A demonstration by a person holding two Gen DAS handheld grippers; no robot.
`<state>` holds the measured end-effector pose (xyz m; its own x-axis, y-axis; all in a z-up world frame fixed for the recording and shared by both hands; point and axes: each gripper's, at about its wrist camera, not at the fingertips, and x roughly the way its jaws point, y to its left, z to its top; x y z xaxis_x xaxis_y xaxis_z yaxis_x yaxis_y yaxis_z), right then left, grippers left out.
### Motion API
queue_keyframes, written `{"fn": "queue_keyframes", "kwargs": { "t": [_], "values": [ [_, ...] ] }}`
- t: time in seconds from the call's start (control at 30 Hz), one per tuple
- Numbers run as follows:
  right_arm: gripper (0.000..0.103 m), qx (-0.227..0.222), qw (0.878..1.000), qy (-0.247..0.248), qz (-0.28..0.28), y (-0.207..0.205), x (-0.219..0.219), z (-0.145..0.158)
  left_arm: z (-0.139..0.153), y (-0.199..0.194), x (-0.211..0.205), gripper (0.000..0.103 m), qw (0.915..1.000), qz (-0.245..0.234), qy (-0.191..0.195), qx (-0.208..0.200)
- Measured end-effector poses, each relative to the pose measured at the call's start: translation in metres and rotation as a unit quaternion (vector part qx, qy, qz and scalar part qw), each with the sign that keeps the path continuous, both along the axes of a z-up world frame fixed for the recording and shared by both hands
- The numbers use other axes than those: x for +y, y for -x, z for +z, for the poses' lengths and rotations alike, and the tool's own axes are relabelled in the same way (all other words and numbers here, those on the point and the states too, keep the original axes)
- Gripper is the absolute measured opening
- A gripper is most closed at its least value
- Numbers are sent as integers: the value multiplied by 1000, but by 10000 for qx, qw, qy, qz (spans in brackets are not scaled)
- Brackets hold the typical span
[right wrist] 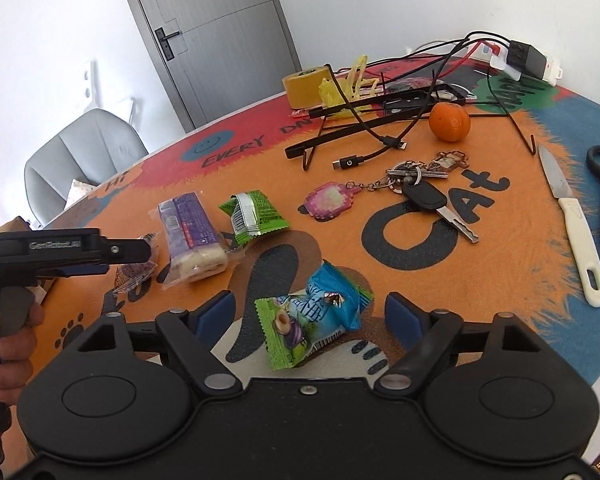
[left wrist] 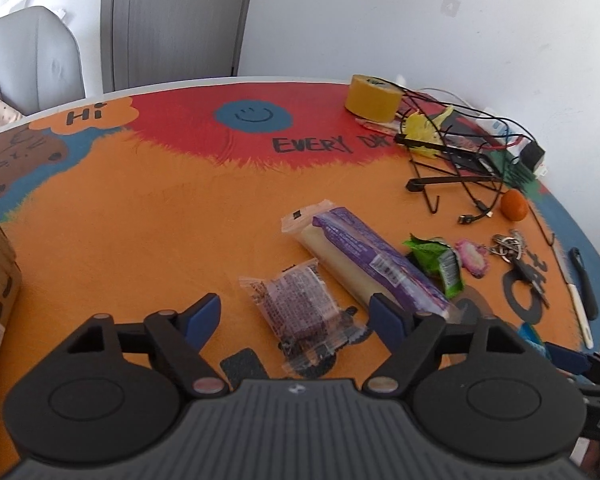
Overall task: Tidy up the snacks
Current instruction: 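Grasp the blue-green fruit snack with the right tool while the left tool grasps the brown wrapped pack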
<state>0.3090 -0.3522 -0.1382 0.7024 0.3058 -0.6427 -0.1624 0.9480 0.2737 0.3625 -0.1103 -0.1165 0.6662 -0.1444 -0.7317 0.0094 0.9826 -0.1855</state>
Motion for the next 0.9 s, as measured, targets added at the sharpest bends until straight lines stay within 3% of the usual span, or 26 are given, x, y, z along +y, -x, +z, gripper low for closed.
{"fn": "queue_keyframes", "kwargs": {
  "t": [0.03, 0.17, 0.27, 0.33, 0.37, 0.47, 0.9],
  "values": [
    [80, 5, 10000, 2, 7, -1, 0, 0, -1, -2, -1, 70, 10000, 27, -20, 43],
    [76, 45, 10000, 38, 51, -2, 2, 1, -4, -6, -2, 60, 9999, 109, -28, 104],
    [69, -32, 9995, 292, 145, -1, 9, 0, -4, -5, -5, 37, 9997, 188, -163, 58],
    [58, -122, 9989, 425, 130, 2, 12, -1, -3, -3, -4, 34, 9997, 176, -127, 81],
    [43, -142, 9986, 495, 132, 3, 14, -1, -2, -1, -4, 34, 9998, 160, -119, 87],
    [32, -119, 9988, 447, 134, 4, 14, 2, 1, 9, -3, 32, 9999, 112, -102, 63],
    [32, -277, 9992, 292, 69, 21, 37, 16, 22, 54, 20, 32, 9996, -130, 9, -236]
  ]
}}
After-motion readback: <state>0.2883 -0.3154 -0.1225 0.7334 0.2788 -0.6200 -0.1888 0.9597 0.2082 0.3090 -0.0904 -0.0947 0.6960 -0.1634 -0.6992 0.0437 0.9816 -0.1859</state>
